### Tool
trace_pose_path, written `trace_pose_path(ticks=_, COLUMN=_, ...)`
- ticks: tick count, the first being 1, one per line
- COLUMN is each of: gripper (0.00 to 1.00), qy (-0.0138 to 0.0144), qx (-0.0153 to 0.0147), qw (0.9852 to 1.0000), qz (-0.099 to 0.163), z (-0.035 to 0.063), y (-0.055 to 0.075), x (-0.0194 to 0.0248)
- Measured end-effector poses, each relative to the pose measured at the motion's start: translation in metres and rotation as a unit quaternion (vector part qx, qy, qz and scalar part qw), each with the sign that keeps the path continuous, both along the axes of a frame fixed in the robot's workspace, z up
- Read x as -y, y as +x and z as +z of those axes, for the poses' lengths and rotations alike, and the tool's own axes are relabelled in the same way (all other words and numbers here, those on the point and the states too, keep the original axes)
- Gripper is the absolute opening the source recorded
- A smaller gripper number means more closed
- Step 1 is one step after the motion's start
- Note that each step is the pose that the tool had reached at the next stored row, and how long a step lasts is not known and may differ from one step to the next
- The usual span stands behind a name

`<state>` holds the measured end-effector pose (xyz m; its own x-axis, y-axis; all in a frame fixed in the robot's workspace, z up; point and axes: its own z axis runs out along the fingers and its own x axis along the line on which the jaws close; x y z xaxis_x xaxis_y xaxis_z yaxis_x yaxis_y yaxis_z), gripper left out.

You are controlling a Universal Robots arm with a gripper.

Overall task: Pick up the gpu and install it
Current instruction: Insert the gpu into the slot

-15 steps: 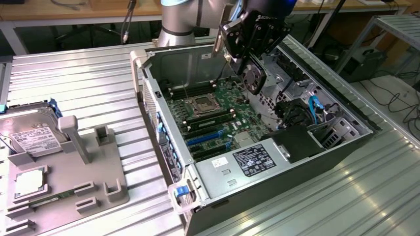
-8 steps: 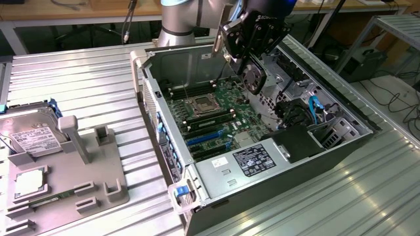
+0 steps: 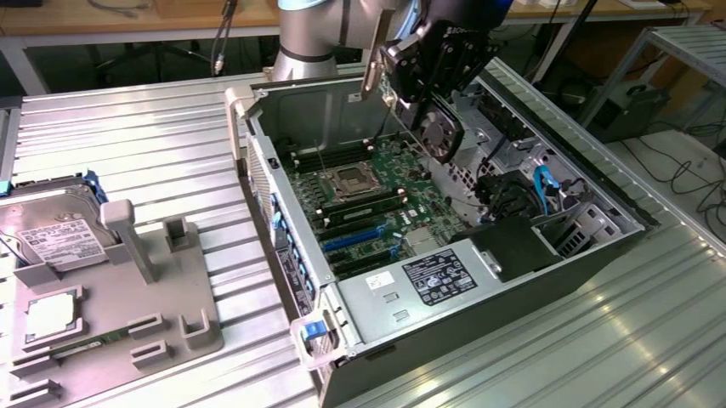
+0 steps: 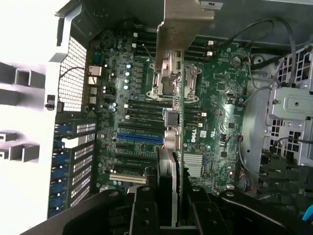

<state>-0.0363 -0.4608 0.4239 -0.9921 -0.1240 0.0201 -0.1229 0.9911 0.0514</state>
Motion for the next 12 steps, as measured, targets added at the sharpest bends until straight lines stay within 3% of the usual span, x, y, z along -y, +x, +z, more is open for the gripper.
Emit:
trace_pose_path(ticks=5, gripper=0.28, qy=-0.0001, qx=0.0000, qw=0.9995, qz=0.030, z=0.0001, y=-0.0011, x=0.0003)
trace_pose_path(ticks=8, gripper=0.28, qy=0.0000, qx=0.0000, qw=0.9982, qz=0.059, z=0.0000, y=-0.0016, x=0.0004)
trace_pose_path(ticks=12, gripper=0.28, qy=0.0001, qx=0.0000, qw=0.9969, qz=0.079, z=-0.0001, y=-0.0017, x=0.0005)
